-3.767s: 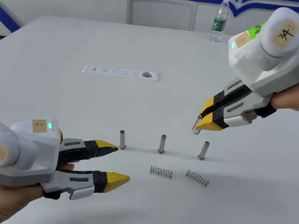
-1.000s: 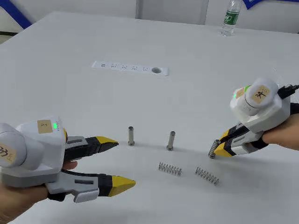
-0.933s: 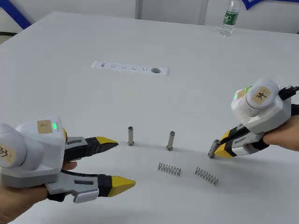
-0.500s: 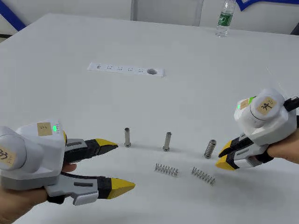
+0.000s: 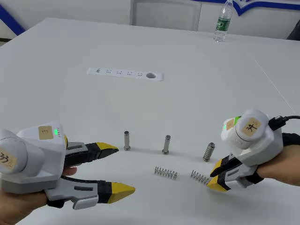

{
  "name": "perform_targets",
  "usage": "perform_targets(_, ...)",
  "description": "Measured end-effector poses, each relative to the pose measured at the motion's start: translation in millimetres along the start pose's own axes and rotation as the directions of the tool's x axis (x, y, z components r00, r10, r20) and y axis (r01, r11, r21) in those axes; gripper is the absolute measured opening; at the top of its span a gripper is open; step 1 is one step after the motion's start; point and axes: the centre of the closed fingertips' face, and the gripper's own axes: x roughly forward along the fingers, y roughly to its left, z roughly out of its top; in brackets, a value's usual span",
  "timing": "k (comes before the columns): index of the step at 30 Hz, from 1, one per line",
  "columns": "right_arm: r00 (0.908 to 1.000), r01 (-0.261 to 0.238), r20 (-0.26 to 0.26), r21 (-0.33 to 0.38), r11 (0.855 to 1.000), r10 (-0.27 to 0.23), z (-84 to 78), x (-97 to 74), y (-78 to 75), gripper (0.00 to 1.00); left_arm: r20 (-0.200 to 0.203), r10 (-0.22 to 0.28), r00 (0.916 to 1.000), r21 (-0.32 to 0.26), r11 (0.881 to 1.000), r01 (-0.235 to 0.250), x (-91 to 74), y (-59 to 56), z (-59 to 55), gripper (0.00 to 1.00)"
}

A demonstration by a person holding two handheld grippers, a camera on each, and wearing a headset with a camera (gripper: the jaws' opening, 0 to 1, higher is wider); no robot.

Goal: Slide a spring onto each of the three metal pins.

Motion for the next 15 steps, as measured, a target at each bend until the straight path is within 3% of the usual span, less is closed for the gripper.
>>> perform_targets(15,0.9992,0.026,-0.030,-0.045,0.999,-0.028,-0.9,5.0,-0.3,0.12,-0.009,-0.027,0.9996,0.008,1.000,0.027,6.6,-3.2,0.4,0.56)
